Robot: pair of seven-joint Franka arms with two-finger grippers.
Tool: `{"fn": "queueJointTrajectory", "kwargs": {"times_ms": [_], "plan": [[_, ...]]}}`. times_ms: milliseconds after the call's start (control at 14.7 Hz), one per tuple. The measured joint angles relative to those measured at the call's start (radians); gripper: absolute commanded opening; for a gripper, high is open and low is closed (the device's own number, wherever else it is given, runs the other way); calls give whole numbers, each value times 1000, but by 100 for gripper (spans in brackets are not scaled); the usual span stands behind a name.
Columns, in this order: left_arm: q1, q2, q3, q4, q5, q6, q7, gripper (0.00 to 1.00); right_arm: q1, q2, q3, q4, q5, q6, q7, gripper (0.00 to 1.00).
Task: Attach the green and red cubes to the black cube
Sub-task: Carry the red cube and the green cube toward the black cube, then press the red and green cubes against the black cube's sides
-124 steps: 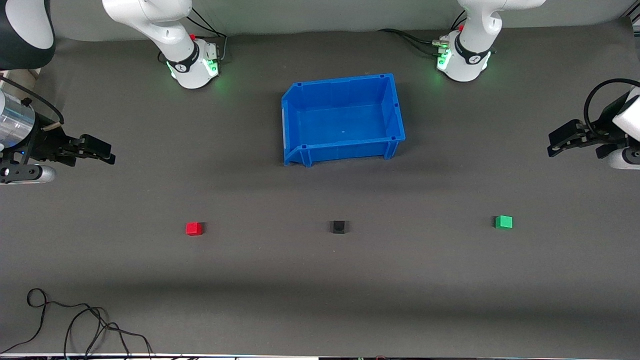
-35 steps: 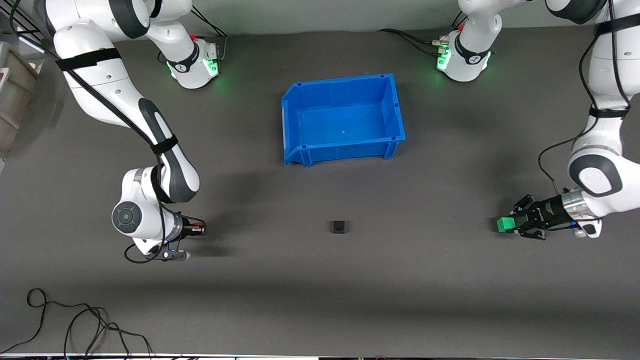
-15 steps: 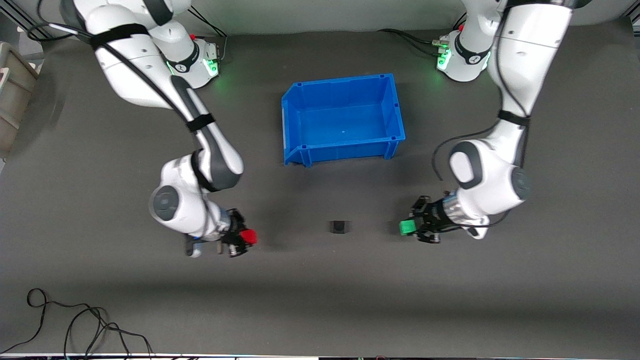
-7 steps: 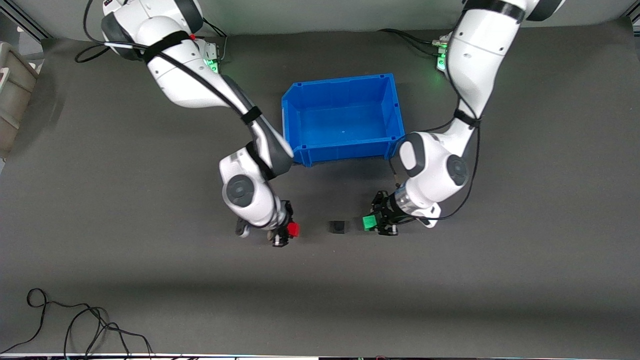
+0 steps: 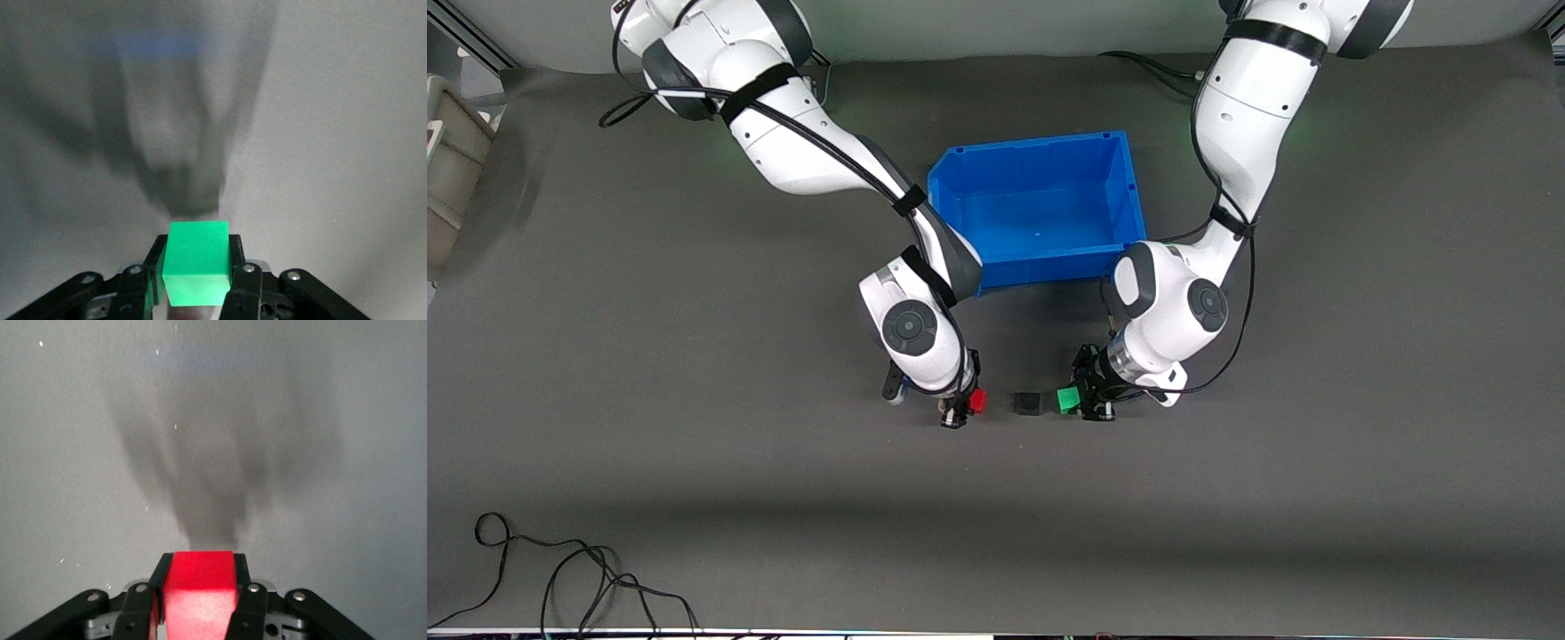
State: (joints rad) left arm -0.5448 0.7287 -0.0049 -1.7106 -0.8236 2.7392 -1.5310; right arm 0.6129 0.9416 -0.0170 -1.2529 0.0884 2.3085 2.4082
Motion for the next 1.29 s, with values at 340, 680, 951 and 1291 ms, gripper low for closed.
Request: {"fn": "queueJointTrajectory", "kwargs": {"times_ms": [340,680,951,1291], "plan": [[0,41,0,46,1,-2,0,0,17,59,0,83,-6,-15,51,0],[-5,56,-2,66,5,-30,1,0,46,99,0,129,-98,-17,55,0],[-18,58,-8,75,6,-35,1,0,68,125,-1,153,-156,-18,55,0],[-22,60,-8,76,6,-35,1,0,74,137,-1,173,-157,-18,55,0]]}}
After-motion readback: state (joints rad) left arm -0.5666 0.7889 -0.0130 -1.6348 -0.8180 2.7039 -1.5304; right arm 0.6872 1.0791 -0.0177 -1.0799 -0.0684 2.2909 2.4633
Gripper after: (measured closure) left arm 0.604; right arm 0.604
